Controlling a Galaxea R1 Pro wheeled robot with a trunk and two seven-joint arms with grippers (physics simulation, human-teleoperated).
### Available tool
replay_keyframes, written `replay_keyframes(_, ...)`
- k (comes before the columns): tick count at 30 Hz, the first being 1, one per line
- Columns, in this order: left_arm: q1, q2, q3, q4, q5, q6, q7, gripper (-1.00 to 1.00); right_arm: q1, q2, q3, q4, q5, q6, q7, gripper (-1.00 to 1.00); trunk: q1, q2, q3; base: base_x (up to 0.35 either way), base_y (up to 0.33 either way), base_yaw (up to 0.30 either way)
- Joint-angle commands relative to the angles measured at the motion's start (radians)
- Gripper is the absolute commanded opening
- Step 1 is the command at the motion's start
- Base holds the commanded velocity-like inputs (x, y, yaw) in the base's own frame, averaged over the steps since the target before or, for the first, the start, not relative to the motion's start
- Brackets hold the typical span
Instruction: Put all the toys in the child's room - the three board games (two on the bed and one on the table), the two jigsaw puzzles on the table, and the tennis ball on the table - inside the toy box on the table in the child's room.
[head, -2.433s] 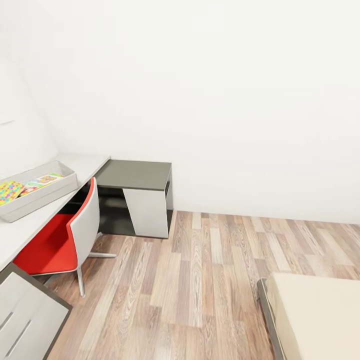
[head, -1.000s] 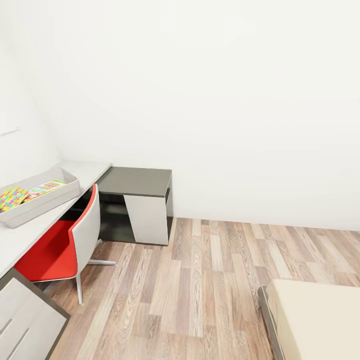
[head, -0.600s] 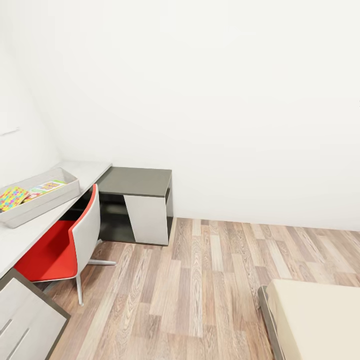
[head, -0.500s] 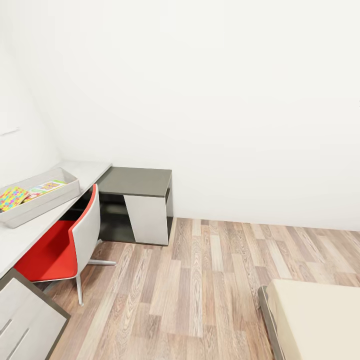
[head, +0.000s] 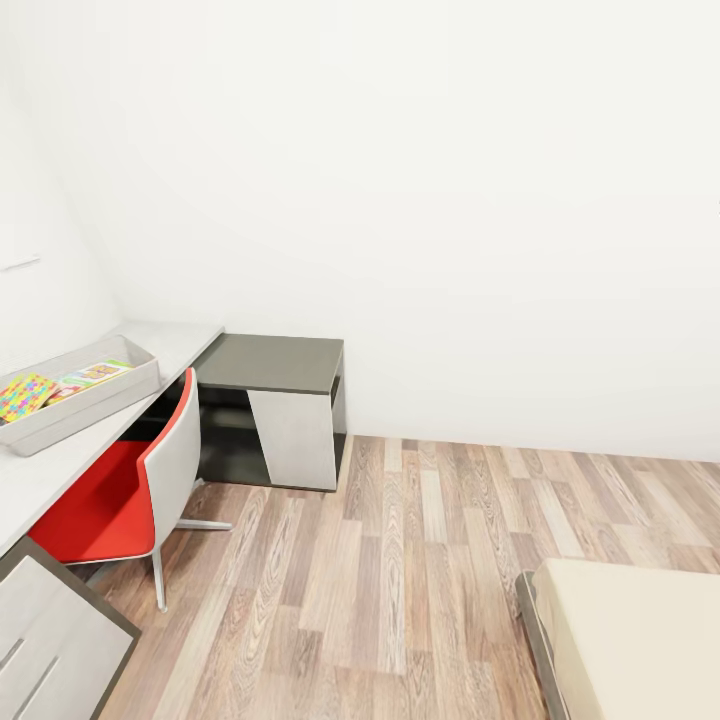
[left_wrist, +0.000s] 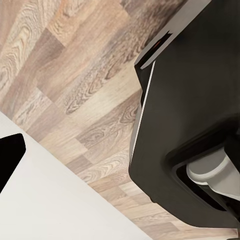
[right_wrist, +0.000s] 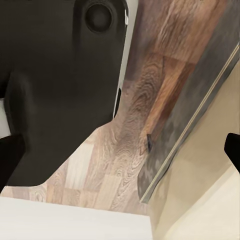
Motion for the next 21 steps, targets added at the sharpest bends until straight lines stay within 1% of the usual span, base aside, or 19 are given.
replay_keyframes(1,0.000,0.001,-0.008,-0.003,0.008,0.004,0.007,1.00,-0.001,0.004,0.003,-0.002,0.000,0.005,0.002,1.00,0.001,-0.002,-0.002,0.000,0.000,0.000)
replay_keyframes(3,0.000,0.001,-0.008,-0.003,0.008,0.004,0.007,1.00,-0.001,0.016,0.002,-0.001,0.002,0.005,0.002,1.00,0.001,-0.002,-0.002,0.000,0.000,0.000)
replay_keyframes(4,0.000,0.001,-0.008,-0.003,0.008,0.004,0.007,1.00,-0.001,0.016,0.002,-0.001,0.002,0.005,0.002,1.00,0.001,-0.002,-0.002,0.000,0.000,0.000)
replay_keyframes(9,0.000,0.001,-0.008,-0.003,0.008,0.004,0.007,1.00,0.000,0.037,0.001,0.000,0.004,0.005,0.002,1.00,0.001,-0.002,-0.002,0.000,0.000,0.000)
replay_keyframes(21,0.000,0.001,-0.008,-0.003,0.008,0.004,0.007,1.00,0.001,0.046,0.002,0.001,0.001,0.005,0.001,1.00,0.001,-0.002,-0.002,0.000,0.000,0.000)
